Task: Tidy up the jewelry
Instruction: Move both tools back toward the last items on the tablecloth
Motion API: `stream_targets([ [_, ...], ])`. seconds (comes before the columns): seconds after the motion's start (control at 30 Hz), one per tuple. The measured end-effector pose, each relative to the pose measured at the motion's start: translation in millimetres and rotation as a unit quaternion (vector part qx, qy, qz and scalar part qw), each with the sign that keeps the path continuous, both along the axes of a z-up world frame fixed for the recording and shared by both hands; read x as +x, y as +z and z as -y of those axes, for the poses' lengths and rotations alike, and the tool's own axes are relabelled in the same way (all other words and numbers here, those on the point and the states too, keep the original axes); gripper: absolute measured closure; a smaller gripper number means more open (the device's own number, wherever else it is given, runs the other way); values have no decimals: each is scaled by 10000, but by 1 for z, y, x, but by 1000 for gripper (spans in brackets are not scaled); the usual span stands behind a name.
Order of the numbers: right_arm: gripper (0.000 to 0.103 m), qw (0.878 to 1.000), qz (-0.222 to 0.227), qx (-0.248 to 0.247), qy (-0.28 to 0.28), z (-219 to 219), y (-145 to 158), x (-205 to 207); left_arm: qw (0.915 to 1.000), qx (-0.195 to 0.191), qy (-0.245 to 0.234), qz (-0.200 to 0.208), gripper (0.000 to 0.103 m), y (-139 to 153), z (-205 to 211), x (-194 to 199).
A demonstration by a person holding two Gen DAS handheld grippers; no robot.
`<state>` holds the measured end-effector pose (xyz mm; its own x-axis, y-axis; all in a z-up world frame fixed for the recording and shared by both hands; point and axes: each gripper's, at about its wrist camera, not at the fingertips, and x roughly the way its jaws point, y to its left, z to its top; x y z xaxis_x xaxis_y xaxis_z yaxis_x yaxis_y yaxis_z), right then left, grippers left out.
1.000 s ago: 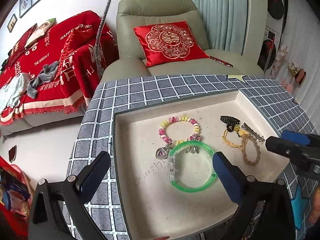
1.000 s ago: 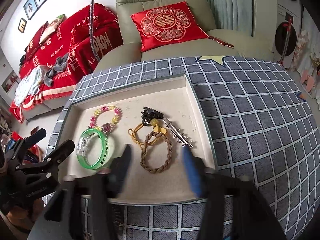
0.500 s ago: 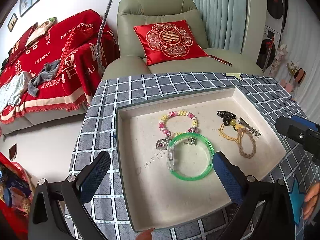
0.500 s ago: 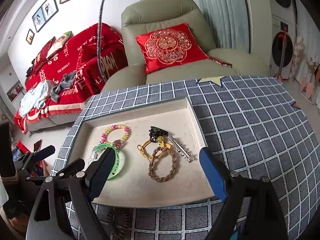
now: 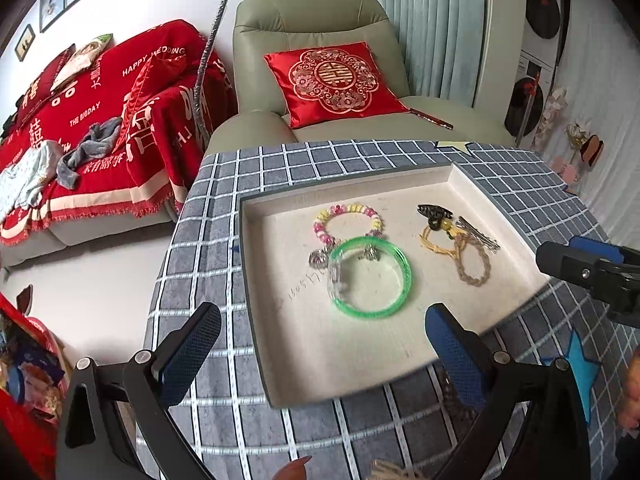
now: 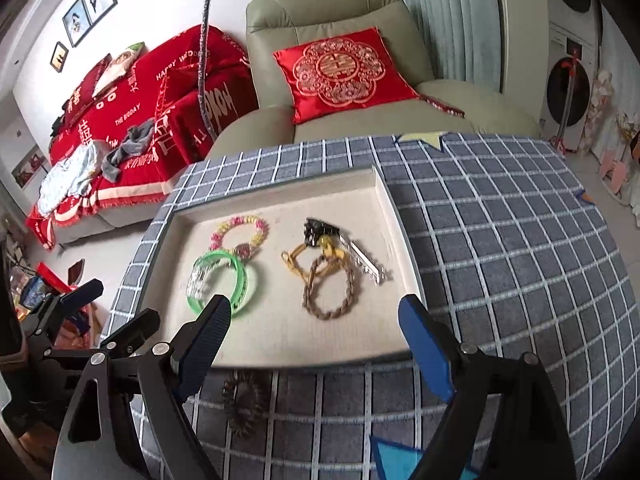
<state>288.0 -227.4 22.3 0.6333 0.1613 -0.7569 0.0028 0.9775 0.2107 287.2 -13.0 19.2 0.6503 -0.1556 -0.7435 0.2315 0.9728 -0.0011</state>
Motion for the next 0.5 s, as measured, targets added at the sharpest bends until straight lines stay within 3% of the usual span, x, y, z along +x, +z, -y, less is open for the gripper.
stream_targets([
  [0.27,15,9999,-165,-26,30,2,-4,-30,10000,-50,-20,18,0,0,-16,-39],
  [0.5,15,9989,-437,111,132,1,-13,-54,9989,-217,-214,-369,0,-17,-22,-73],
])
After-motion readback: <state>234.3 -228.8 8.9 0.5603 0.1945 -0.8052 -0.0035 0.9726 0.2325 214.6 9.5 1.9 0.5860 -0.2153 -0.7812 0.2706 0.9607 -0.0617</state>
